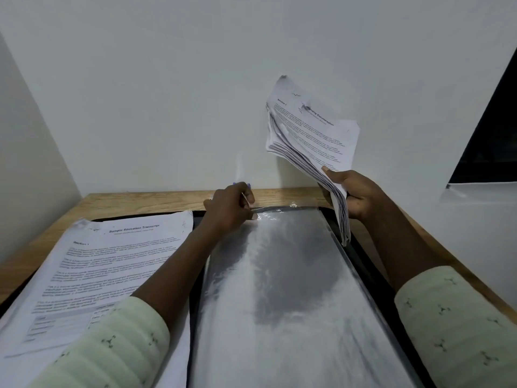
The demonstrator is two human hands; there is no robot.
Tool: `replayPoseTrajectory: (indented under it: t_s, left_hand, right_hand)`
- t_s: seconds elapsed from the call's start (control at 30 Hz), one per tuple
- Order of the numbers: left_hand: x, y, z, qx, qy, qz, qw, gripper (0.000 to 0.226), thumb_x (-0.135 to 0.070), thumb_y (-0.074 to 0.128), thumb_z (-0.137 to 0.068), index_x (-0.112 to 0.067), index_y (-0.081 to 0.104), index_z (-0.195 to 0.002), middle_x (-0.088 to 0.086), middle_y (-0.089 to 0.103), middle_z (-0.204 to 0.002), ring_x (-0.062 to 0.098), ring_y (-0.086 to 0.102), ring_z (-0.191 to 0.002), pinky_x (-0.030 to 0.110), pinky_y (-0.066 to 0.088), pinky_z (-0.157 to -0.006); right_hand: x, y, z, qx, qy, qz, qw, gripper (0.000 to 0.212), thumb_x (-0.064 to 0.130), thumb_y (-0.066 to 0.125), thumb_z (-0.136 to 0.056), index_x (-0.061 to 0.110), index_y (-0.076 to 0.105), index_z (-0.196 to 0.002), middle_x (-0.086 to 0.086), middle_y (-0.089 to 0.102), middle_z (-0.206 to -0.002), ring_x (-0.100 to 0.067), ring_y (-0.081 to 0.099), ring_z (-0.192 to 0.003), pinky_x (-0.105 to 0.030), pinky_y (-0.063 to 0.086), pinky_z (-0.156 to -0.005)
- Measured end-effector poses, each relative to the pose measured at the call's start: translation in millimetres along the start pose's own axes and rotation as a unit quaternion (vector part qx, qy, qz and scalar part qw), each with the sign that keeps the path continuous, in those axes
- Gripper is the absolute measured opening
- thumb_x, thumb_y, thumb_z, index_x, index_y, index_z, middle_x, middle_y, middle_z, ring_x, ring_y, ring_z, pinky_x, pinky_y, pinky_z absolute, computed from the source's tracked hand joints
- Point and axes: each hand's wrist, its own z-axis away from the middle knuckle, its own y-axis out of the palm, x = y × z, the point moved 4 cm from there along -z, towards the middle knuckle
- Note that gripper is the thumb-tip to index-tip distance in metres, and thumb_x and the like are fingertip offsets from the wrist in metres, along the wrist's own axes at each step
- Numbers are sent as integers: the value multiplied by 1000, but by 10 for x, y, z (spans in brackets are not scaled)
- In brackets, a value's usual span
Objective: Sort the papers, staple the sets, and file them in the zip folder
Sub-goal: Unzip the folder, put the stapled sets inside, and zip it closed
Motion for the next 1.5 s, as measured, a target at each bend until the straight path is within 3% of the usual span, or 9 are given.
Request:
replayPoseTrajectory:
  t_s: [0.2, 0.33, 0.57, 0.67, 0.8, 1.03, 1.2, 1.33, 1.5]
  left_hand:
    - [-20, 31, -8, 68, 13, 8, 998, 30, -16, 85, -73, -24, 58, -62, -12, 56, -59, -5, 49, -54, 9, 33, -51]
    - [-28, 65, 3, 37, 21, 21, 999, 21, -16, 87, -70, -20, 69, -60, -6, 65, -62, -12, 54, -56, 3, 34, -61]
    - [-96, 37, 79, -39, 59, 47, 996, 26, -2, 79, -69, -20, 62, -74, 2, 71, -63, 19, 68, -75, 33, 48, -85]
    - [-84, 53, 75, -42, 86, 21, 995, 29, 3, 77, -68, -19, 60, -62, -3, 64, -60, 9, 64, -69, 32, 46, -97]
    - [-96, 34, 65, -26, 78, 67, 994, 28, 7, 78, -70, -17, 65, -76, 5, 66, -62, -3, 64, -62, 9, 39, -73]
    - [-25, 56, 36, 24, 75, 47, 996, 24, -6, 86, -67, -17, 65, -72, 0, 66, -69, 4, 55, -62, 9, 36, -60]
    - [-51, 81, 74, -12, 123, 54, 991, 20, -1, 80, -69, -13, 64, -69, 8, 70, -73, 24, 67, -75, 30, 47, -76]
    - [-30, 106, 81, -4, 175, 77, 982, 24, -1, 80, -64, -20, 66, -71, 7, 67, -102, 23, 65, -100, 38, 56, -82]
    - [-86, 128, 185, 56, 167, 99, 979, 25, 17, 54, -73, -1, 71, -78, 4, 71, -80, 3, 65, -73, 24, 49, -63]
  right_hand:
    - [-25, -20, -49, -7, 2, 26, 1000, 20, 2, 52, -98, 9, 65, -111, -8, 76, -89, -19, 73, -64, -28, 56, -48]
    - [-55, -33, -111, -23, 5, 58, 998, 30, 4, 57, -95, 10, 63, -124, -11, 69, -121, -27, 68, -106, -45, 60, -79]
    - [-70, -20, -86, -32, 0, 67, 997, 33, 4, 58, -95, 10, 62, -127, -10, 70, -120, -24, 72, -93, -36, 60, -58]
    - [-70, -4, -77, -34, -1, 64, 997, 34, 4, 60, -94, 9, 62, -128, -9, 70, -119, -23, 73, -94, -37, 62, -61]
    - [-52, -8, -105, -44, -17, 62, 997, 36, 5, 63, -92, 11, 63, -127, -9, 70, -120, -27, 66, -111, -43, 59, -83]
    - [-71, 1, -112, -32, -13, 50, 998, 36, 5, 64, -90, 12, 64, -125, -8, 71, -117, -27, 67, -109, -44, 56, -88]
    - [-63, 53, -103, -9, -17, 57, 998, 38, 6, 66, -88, 13, 64, -126, -8, 70, -120, -28, 66, -112, -49, 50, -100]
    - [-11, 197, 20, 27, -25, 65, 997, 36, 9, 64, -92, 12, 63, -128, -9, 70, -119, -26, 67, -110, -43, 58, -86]
    - [174, 562, 144, 66, -134, 75, 986, 38, 12, 65, -92, 12, 60, -130, -9, 70, -121, -24, 68, -109, -40, 59, -83]
